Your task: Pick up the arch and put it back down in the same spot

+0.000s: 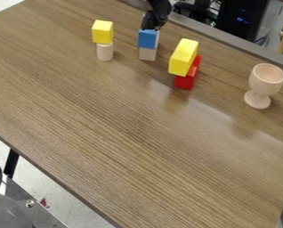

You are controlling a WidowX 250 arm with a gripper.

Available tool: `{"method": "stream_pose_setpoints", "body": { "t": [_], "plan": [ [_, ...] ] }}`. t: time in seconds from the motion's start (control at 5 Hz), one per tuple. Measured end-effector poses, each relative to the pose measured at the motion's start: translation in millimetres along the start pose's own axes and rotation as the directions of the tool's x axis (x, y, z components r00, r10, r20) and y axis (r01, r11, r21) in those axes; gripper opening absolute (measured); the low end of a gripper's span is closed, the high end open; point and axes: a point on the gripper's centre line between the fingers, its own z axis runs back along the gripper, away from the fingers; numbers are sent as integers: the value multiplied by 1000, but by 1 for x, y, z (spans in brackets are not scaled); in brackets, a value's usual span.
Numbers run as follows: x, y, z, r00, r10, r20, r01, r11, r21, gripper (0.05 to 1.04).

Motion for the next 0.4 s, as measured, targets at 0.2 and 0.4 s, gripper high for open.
{"method": "stream_pose_setpoints", "body": {
  "t": [0.2, 0.4],
  "plan": [
    [-1, 4, -5, 999, 39, -14, -39, 999, -23, 999],
    [-12, 11, -9, 992, 39, -124, -35, 999, 36, 999]
  ]
}}
